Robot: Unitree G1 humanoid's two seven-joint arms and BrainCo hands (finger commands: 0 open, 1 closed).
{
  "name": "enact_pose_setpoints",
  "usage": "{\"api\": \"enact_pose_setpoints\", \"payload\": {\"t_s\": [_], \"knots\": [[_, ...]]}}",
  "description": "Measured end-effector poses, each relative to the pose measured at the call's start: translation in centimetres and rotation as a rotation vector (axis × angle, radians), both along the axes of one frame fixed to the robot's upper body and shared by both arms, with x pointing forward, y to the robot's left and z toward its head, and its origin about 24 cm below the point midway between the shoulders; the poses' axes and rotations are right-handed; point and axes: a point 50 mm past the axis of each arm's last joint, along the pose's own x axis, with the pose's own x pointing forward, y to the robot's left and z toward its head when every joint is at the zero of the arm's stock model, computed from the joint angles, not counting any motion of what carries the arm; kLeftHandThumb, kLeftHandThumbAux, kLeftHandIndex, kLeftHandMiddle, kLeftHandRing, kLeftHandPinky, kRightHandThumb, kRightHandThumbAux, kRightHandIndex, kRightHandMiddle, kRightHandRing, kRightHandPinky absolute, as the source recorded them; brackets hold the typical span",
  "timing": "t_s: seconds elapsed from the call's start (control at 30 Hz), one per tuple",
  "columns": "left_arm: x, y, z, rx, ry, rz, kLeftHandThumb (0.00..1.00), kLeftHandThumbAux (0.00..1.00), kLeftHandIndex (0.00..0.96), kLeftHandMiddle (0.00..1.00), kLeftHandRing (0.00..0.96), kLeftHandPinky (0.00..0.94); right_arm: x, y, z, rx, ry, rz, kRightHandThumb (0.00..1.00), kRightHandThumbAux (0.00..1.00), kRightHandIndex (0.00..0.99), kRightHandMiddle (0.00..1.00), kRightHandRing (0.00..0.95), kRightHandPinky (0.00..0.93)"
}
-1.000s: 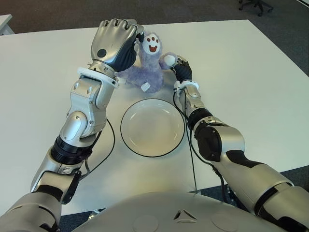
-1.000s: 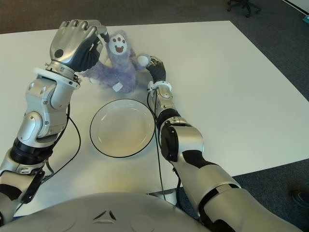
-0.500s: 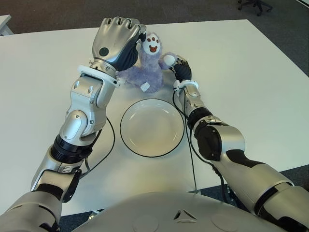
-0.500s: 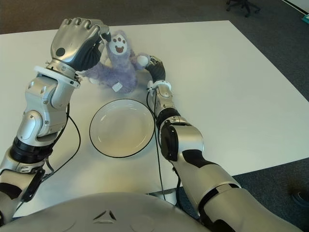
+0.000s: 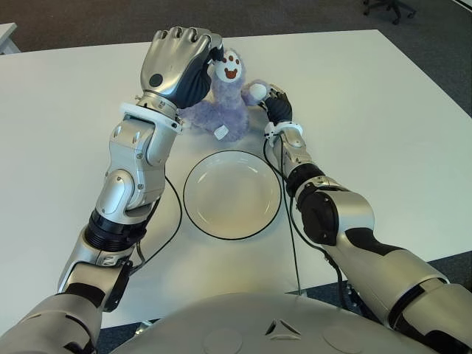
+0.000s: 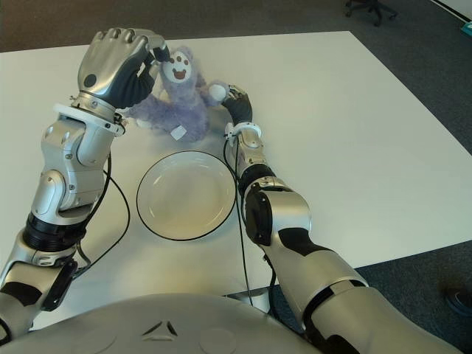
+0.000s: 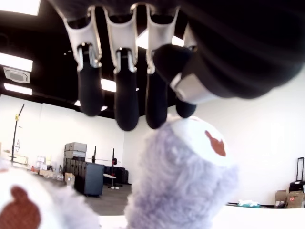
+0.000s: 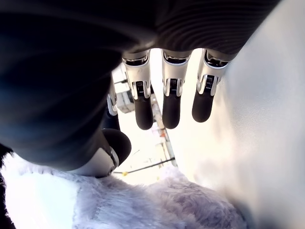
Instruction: Put the doll into the plate.
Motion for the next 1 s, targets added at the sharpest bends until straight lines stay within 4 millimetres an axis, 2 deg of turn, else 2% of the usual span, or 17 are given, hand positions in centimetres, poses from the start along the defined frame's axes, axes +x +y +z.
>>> {"api": "enact_pose_setpoints", "payload": {"t_s": [0.1, 0.13, 0.3, 0.33, 0.4, 1.0], "knots": [[0.0, 0.0, -0.2, -0.008, -0.013, 0.001, 0.831, 0.668, 0.371, 0.534, 0.459, 0.434, 0.0, 0.0, 0.0, -0.017, -0.003, -0.003, 0.706, 0.731, 0.403, 0.165, 0.145, 0.175], [0.0, 0.0, -0.3, -0.014, -0.017, 0.001, 0.91, 0.625, 0.254, 0.492, 0.467, 0.46, 0.0, 0.1, 0.0, -0.021, -0.003, -0.004, 0.706, 0.731, 0.404, 0.158, 0.136, 0.168], [0.4, -0.1, -1.5, -0.057, -0.034, 0.002, 0.936, 0.611, 0.172, 0.478, 0.465, 0.453, 0.0, 0.1, 0.0, -0.047, -0.003, -0.014, 0.704, 0.733, 0.402, 0.151, 0.126, 0.144], [0.5, -0.1, -1.7, -0.061, -0.033, 0.002, 0.74, 0.428, 0.141, 0.381, 0.425, 0.422, 0.0, 0.1, 0.0, -0.048, -0.003, -0.015, 0.705, 0.733, 0.401, 0.151, 0.124, 0.149], [0.6, -0.1, -2.0, -0.068, -0.036, -0.002, 0.669, 0.36, 0.11, 0.308, 0.371, 0.379, 0.0, 0.1, 0.0, -0.047, -0.002, -0.014, 0.706, 0.733, 0.401, 0.152, 0.125, 0.156], [1.4, 0.0, -2.6, -0.061, -0.033, -0.056, 0.566, 0.321, 0.016, 0.146, 0.208, 0.267, 0.1, 0.2, 0.1, -0.044, 0.0, -0.006, 0.706, 0.729, 0.403, 0.145, 0.118, 0.151]]}}
